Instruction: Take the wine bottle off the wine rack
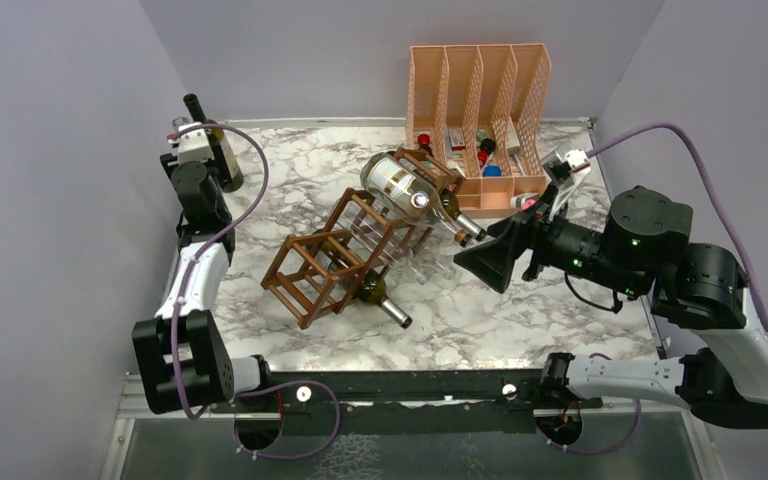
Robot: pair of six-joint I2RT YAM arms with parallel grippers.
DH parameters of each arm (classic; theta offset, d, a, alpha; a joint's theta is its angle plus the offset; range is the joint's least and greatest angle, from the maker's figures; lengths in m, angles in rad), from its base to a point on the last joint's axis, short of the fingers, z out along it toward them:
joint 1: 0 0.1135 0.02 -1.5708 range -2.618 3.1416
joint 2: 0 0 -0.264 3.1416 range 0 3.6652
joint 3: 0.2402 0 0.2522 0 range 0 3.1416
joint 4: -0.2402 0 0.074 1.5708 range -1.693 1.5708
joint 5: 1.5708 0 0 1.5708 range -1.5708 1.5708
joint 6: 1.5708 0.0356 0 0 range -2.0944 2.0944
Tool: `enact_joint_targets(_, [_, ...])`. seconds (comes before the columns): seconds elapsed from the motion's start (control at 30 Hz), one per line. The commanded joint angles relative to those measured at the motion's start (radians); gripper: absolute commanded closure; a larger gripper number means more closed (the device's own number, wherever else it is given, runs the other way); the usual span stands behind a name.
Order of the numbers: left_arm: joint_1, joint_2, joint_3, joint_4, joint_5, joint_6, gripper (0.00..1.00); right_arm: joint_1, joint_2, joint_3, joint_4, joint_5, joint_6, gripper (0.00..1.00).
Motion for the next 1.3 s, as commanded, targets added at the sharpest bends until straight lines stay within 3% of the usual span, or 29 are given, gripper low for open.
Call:
enact_joint_targets(0.0, [0.018, 0.055, 0.006, 0.176, 0.046, -0.077, 1.00, 0.005, 0.042, 0.053, -0.009, 0.048, -0.002, 0.01])
enact_joint_targets(0.17, [0.028, 0.154, 0.062, 0.202, 0.028, 0.012, 1.00, 0.005, 0.119, 0.095, 0.002, 0.034, -0.010, 0.01])
enact_joint_targets(0.3, [0.047, 0.220, 0.088, 0.235, 0.060, 0.003, 1.00, 0.005, 0.179, 0.120, 0.014, 0.001, -0.011, 0.01])
enact_joint_targets(0.53, [0.109, 0.261, 0.007, 0.431, 0.187, -0.043, 1.00, 0.006, 0.242, 0.181, -0.011, -0.002, -0.039, 0.01])
enact_joint_targets(0.77, [0.112, 0.303, -0.111, 0.647, 0.150, -0.027, 1.00, 0.006, 0.251, 0.181, -0.006, -0.006, -0.051, 0.01])
enact_joint_targets(1.27, [0.101, 0.422, -0.104, 0.667, 0.172, -0.006, 1.00, 0.005, 0.160, 0.074, 0.031, -0.038, -0.023, 0.02])
